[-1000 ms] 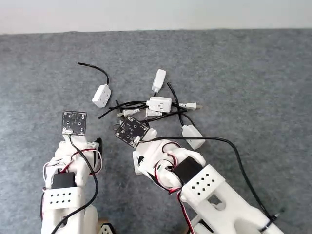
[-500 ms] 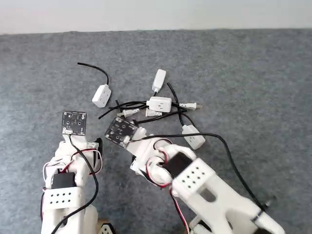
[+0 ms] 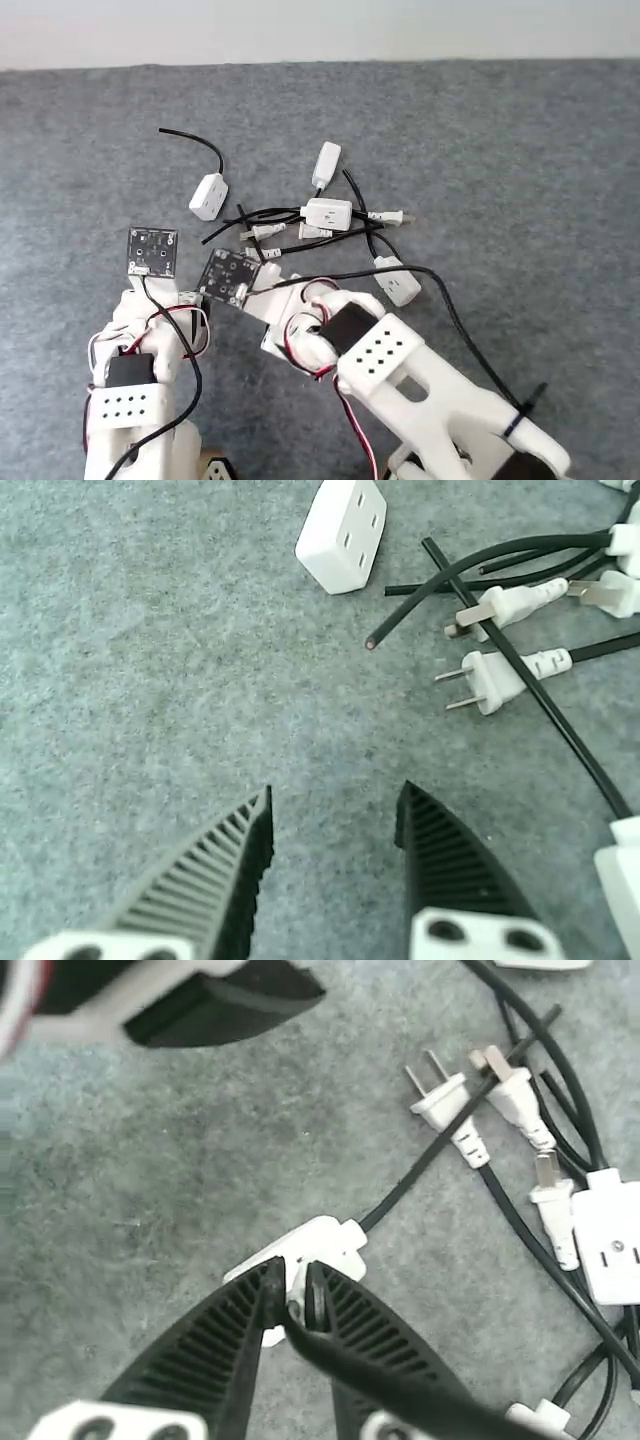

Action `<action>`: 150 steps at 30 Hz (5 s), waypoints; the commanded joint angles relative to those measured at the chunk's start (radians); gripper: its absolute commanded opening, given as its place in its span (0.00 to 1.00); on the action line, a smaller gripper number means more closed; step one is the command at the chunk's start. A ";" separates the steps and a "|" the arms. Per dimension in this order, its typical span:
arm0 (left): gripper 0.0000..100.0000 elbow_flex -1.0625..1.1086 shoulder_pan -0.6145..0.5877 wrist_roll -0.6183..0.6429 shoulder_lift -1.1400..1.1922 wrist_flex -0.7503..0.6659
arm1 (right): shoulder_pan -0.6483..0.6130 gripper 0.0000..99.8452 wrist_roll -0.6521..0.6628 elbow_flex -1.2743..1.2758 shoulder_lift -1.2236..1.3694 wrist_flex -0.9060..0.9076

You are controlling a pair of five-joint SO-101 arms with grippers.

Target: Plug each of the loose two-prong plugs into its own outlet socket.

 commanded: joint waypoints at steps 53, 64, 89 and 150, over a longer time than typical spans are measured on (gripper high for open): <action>0.19 -0.035 0.002 0.006 -0.014 -0.029 | 0.591 0.18 0.064 -0.333 0.407 0.255; 0.19 -0.035 0.002 -0.038 -0.015 -0.029 | 0.578 0.18 -0.333 -0.129 0.194 0.251; 0.19 -0.035 0.000 -0.041 -0.015 -0.029 | 0.564 0.10 -0.308 0.051 0.160 0.056; 0.19 -0.033 0.020 -0.035 -0.012 -0.025 | 0.483 0.01 -0.290 -0.097 -0.051 0.312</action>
